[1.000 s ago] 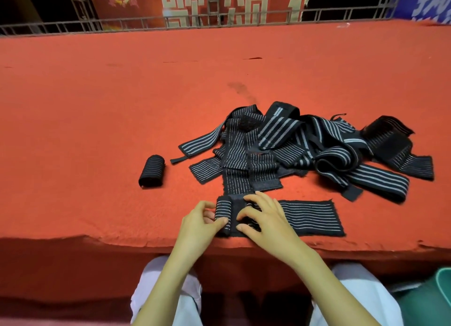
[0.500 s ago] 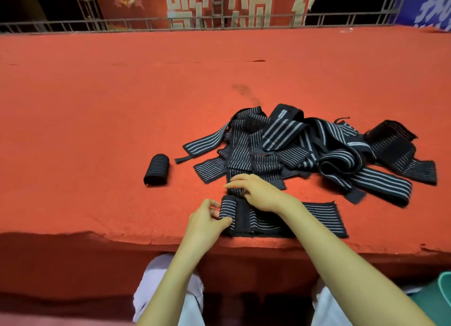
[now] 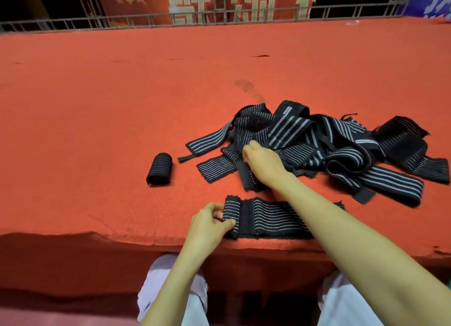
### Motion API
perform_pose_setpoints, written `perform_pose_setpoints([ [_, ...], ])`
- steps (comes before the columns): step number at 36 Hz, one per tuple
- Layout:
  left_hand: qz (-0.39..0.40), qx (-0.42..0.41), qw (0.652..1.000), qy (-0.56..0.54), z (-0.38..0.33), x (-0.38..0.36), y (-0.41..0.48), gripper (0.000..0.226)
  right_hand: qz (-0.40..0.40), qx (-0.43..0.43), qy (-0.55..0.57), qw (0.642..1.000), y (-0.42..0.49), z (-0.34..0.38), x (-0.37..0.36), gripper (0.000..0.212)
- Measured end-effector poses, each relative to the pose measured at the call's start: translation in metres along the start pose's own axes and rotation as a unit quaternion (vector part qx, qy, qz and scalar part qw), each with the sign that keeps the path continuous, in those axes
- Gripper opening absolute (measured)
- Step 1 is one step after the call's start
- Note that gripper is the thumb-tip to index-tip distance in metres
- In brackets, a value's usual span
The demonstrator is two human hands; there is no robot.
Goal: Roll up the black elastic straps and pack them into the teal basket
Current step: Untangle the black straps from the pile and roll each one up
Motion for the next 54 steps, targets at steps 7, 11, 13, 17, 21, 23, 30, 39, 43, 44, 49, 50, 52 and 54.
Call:
perform_pose_setpoints([
  [7, -0.003, 0.003, 1.0, 0.002, 0.001, -0.001, 0.001, 0.032, 0.088, -0.047, 0.069, 0.993, -0.004, 0.0, -0.036, 0.019],
  [11, -0.007, 0.005, 1.0, 0.002, 0.001, -0.001, 0.001, 0.032, 0.134, -0.027, 0.163, 0.977, -0.021, 0.011, -0.039, 0.027],
  [13, -0.01, 0.004, 1.0, 0.005, 0.0, 0.0, 0.001, 0.032, 0.08, -0.03, 0.214, 0.973, -0.031, 0.013, -0.018, 0.024],
  [17, -0.022, 0.005, 1.0, 0.016, -0.001, 0.001, 0.0, 0.031, 0.011, -0.033, 0.261, 0.965, -0.066, 0.013, 0.011, 0.017],
  [21, -0.044, 0.001, 0.999, 0.03, -0.007, 0.003, -0.003, 0.029, 0.058, 0.006, 0.233, 0.971, -0.109, 0.019, -0.003, 0.014],
  [23, -0.063, -0.002, 0.997, 0.035, -0.013, 0.004, -0.006, 0.028, 0.082, 0.036, 0.189, 0.978, -0.127, 0.021, -0.017, 0.025],
  [30, -0.126, -0.062, 0.983, 0.119, -0.041, -0.001, -0.02, 0.03, -0.01, 0.017, 0.143, 0.99, -0.149, -0.006, -0.011, 0.037],
  [39, -0.135, -0.171, 0.965, 0.145, -0.063, -0.014, -0.025, 0.018, 0.002, -0.018, 0.186, 0.982, -0.156, -0.015, -0.015, 0.045],
  [43, -0.067, -0.193, 0.975, 0.091, -0.065, -0.013, -0.019, 0.018, 0.001, -0.016, 0.19, 0.982, -0.157, -0.015, -0.014, 0.045],
  [44, -0.041, -0.191, 0.977, 0.079, -0.065, -0.013, -0.017, 0.02, 0.004, -0.018, 0.189, 0.982, -0.158, -0.015, -0.014, 0.046],
  [49, 0.052, -0.174, 0.983, 0.003, -0.06, -0.019, -0.014, 0.037, 0.014, -0.014, 0.189, 0.982, -0.162, -0.02, -0.017, 0.044],
  [50, 0.05, -0.165, 0.985, -0.021, -0.058, -0.02, -0.012, 0.037, 0.014, -0.015, 0.191, 0.981, -0.163, -0.021, -0.018, 0.044],
  [52, 0.041, -0.127, 0.99, -0.052, -0.05, -0.024, -0.01, 0.035, 0.01, -0.013, 0.194, 0.981, -0.164, -0.022, -0.017, 0.044],
  [54, 0.036, -0.079, 0.995, -0.054, -0.041, -0.029, -0.008, 0.034, 0.006, -0.01, 0.204, 0.979, -0.166, -0.021, -0.016, 0.044],
])
Point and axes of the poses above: each hand's wrist, its own y-axis towards the middle knuckle, its own x-axis out of the back of the hand, z = x × y, the point moved 9 cm from there along y, towards the middle knuckle, and after that the axes turned 15 degrees about y, right-handed, at the moved point
